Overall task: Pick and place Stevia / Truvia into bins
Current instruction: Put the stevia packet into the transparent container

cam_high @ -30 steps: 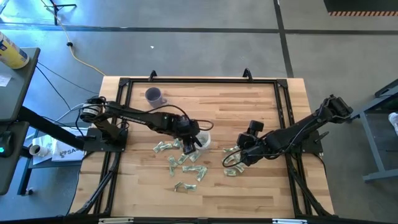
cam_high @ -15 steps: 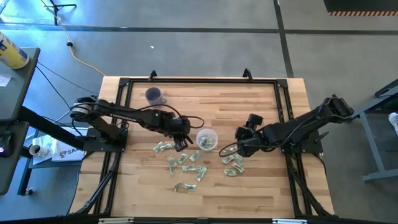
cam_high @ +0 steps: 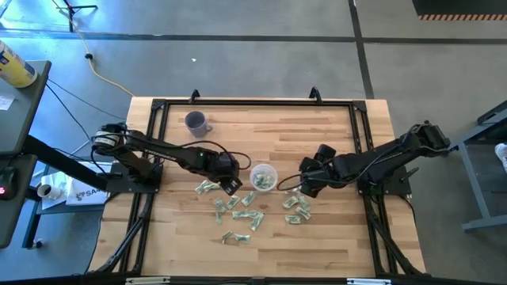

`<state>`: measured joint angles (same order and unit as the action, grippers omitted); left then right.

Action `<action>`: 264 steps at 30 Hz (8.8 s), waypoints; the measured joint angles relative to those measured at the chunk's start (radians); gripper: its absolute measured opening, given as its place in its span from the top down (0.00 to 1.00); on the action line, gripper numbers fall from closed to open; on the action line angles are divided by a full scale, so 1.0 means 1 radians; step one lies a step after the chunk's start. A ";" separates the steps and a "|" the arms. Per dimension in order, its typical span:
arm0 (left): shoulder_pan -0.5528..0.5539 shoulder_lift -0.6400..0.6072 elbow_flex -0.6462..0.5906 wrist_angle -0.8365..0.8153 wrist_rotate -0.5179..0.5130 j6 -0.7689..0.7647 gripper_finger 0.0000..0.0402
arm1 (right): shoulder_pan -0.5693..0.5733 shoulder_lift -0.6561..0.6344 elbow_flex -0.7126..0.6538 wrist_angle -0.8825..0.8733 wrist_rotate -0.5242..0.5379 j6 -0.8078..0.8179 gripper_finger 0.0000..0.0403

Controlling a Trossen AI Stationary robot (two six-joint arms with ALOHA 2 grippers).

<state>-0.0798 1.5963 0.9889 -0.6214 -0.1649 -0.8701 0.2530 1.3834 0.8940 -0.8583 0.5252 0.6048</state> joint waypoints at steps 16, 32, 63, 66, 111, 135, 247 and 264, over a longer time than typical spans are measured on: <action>0.014 0.064 0.010 -0.061 -0.009 -0.066 0.55 | -0.071 0.000 0.000 0.012 0.009 -0.029 0.40; -0.055 0.085 0.015 0.125 -0.029 -0.183 0.41 | -0.077 0.000 0.000 -0.129 -0.037 -0.029 0.40; -0.065 0.239 0.528 -0.276 -0.169 -0.120 0.95 | -0.047 -0.481 0.000 -0.345 0.113 -0.151 0.40; -0.058 0.234 0.642 -0.255 -0.247 0.015 0.95 | -0.047 -0.542 0.000 -0.344 0.112 -0.156 0.40; -0.221 0.236 0.661 -0.676 -0.278 -0.273 0.60 | -0.016 0.035 -0.214 0.352 -0.393 -0.448 0.40; 0.113 -0.258 -0.060 -0.060 0.051 0.221 0.60 | -0.126 0.353 0.000 0.425 -0.487 -0.287 0.51; -0.173 -0.190 0.011 -0.293 0.034 -0.145 0.95 | -0.136 0.023 0.217 0.088 -0.233 -0.508 0.37; 0.051 0.061 0.254 0.219 0.115 0.117 0.91 | 0.106 -0.096 0.217 -0.077 -0.046 -0.338 0.37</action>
<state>-0.0284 1.6574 1.2432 -0.4029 -0.0497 -0.7535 0.3595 1.2873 1.1114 -0.9356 0.4789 0.2672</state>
